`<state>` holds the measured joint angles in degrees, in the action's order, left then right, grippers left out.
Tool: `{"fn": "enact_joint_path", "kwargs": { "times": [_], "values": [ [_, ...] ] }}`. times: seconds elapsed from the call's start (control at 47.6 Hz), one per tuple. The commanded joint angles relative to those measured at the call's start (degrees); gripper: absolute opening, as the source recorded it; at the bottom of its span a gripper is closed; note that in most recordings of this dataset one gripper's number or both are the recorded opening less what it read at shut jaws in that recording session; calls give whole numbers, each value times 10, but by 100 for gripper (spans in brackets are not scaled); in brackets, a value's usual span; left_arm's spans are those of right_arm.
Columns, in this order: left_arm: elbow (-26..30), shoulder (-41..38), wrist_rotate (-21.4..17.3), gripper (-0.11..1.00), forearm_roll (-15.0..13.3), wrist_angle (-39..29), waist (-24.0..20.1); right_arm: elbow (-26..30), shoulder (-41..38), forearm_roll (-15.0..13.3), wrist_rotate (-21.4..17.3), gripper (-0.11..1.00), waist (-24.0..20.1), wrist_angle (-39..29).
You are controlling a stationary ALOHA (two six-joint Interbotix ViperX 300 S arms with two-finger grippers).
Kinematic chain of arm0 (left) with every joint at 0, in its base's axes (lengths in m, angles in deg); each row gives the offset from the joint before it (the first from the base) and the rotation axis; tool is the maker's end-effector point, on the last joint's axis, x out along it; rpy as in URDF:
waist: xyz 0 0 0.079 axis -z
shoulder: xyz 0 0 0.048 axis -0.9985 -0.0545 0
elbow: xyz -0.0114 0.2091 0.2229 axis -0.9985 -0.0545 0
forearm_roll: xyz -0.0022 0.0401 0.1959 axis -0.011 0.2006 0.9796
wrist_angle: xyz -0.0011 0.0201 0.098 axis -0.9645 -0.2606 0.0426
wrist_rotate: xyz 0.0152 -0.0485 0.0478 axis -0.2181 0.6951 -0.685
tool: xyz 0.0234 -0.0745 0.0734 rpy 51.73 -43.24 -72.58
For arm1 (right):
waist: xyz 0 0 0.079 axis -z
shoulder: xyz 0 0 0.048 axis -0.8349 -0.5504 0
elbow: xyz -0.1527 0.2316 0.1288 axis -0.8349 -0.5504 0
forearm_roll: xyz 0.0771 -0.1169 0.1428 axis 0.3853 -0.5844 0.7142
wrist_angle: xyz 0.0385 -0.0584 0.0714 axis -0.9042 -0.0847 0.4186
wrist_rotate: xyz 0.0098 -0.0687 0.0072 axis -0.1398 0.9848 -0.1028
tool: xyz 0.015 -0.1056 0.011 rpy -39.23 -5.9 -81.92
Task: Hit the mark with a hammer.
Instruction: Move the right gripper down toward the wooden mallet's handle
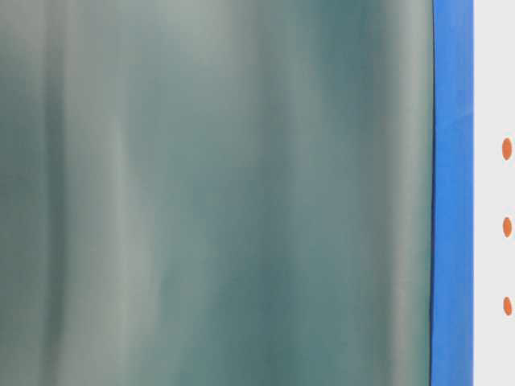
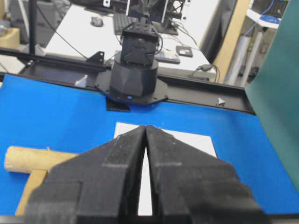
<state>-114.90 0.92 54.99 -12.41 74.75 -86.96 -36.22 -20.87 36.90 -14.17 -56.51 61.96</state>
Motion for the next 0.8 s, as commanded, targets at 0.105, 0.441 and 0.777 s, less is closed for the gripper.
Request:
{"fn": "enact_joint_path", "kwargs": {
  "times": [0.105, 0.441, 0.777],
  "values": [
    [10, -4, 12, 2, -11, -18, 5, 25, -25, 7, -11, -6, -1, -13],
    [9, -4, 13, 2, -11, -20, 1, 70, -127, 7, -47, -7, -80, -21],
    [6, -4, 13, 2, -11, -20, -3, 120, -279, 40, -98, 28, -125, 22]
  ]
}}
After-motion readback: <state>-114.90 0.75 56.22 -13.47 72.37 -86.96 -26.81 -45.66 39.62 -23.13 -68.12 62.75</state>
